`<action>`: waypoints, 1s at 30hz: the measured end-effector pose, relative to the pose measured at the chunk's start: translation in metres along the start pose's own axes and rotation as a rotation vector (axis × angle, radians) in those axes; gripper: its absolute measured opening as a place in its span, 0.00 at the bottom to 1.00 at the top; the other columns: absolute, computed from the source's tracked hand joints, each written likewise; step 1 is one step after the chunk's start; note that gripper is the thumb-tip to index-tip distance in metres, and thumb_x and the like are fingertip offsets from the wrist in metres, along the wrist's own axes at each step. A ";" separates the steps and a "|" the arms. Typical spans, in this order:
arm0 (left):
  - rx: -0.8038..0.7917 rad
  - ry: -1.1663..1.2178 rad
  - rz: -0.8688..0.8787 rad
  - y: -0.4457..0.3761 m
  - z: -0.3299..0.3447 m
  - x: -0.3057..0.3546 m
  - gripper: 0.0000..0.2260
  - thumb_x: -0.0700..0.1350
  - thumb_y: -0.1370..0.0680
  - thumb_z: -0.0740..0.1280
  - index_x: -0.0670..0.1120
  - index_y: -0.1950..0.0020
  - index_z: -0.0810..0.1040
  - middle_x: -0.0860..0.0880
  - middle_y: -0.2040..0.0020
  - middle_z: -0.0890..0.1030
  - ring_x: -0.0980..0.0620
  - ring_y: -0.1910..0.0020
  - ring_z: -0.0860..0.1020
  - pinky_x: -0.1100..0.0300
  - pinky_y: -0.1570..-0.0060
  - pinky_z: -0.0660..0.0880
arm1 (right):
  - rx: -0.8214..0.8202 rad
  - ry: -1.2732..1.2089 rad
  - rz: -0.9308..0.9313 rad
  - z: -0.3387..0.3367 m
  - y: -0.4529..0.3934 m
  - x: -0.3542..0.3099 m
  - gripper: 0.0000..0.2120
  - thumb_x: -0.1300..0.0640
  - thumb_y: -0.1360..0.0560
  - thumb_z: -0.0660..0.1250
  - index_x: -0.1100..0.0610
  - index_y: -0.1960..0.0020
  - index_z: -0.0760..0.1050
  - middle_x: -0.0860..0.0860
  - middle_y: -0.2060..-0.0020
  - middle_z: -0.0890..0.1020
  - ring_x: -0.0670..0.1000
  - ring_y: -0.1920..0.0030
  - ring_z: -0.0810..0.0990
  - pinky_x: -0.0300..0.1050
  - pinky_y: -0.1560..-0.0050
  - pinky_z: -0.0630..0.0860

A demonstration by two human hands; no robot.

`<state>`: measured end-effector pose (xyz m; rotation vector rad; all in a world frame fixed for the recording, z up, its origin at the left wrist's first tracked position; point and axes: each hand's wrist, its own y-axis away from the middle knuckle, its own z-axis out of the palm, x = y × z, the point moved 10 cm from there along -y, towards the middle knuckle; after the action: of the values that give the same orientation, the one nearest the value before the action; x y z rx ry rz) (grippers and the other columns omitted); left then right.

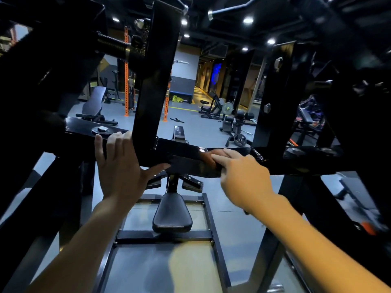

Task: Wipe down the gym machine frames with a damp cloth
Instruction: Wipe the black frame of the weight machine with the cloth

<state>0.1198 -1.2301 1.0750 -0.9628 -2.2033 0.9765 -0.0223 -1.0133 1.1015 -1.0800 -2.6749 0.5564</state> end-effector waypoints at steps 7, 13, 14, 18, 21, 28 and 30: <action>0.034 0.008 0.002 0.002 -0.001 0.002 0.52 0.80 0.30 0.55 0.34 0.30 0.69 0.36 0.35 0.73 0.36 0.29 0.67 0.38 0.20 0.48 | -0.069 0.027 0.317 -0.007 -0.022 0.048 0.25 0.61 0.21 0.58 0.45 0.28 0.73 0.51 0.31 0.75 0.63 0.38 0.75 0.53 0.46 0.74; 0.043 0.016 -0.002 0.002 -0.001 0.001 0.51 0.80 0.30 0.55 0.36 0.30 0.70 0.38 0.35 0.74 0.37 0.29 0.68 0.39 0.20 0.49 | -0.160 -0.361 0.135 0.018 -0.049 -0.077 0.22 0.59 0.26 0.64 0.44 0.35 0.76 0.51 0.40 0.78 0.62 0.39 0.75 0.56 0.42 0.78; 0.048 0.043 -0.008 0.002 -0.002 0.001 0.50 0.80 0.28 0.52 0.36 0.31 0.70 0.39 0.35 0.74 0.37 0.29 0.68 0.39 0.20 0.49 | -0.181 -0.409 0.109 0.018 -0.051 -0.095 0.20 0.59 0.25 0.66 0.43 0.36 0.76 0.50 0.40 0.77 0.62 0.39 0.74 0.59 0.40 0.78; 0.053 0.085 -0.015 0.003 -0.004 -0.001 0.48 0.79 0.26 0.47 0.37 0.31 0.71 0.40 0.35 0.75 0.38 0.28 0.68 0.39 0.20 0.49 | -0.060 -0.387 -0.113 0.009 -0.040 -0.118 0.24 0.54 0.25 0.69 0.39 0.32 0.72 0.39 0.33 0.73 0.60 0.37 0.76 0.56 0.43 0.80; 0.037 0.039 -0.007 0.002 -0.002 -0.001 0.50 0.80 0.30 0.57 0.37 0.30 0.70 0.40 0.34 0.74 0.38 0.27 0.67 0.41 0.20 0.47 | -0.027 -0.161 -0.021 0.009 -0.033 -0.035 0.28 0.56 0.23 0.61 0.33 0.28 0.68 0.35 0.29 0.73 0.58 0.38 0.78 0.50 0.46 0.78; -0.017 -0.042 -0.007 0.003 0.002 0.002 0.53 0.80 0.29 0.54 0.34 0.29 0.68 0.37 0.33 0.73 0.36 0.28 0.67 0.39 0.20 0.49 | -0.050 -0.028 0.333 0.002 -0.027 0.036 0.23 0.59 0.22 0.58 0.45 0.29 0.74 0.53 0.38 0.78 0.62 0.42 0.77 0.51 0.51 0.73; -0.014 -0.035 -0.009 0.003 0.001 0.002 0.52 0.80 0.29 0.54 0.34 0.29 0.69 0.37 0.33 0.73 0.36 0.28 0.67 0.38 0.20 0.49 | -0.057 -0.139 0.228 0.012 -0.042 -0.022 0.27 0.59 0.24 0.61 0.40 0.28 0.72 0.52 0.37 0.79 0.62 0.40 0.78 0.51 0.47 0.77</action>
<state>0.1185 -1.2276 1.0723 -0.9485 -2.2438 0.9825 -0.0367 -1.0602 1.1068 -1.4240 -2.7167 0.6194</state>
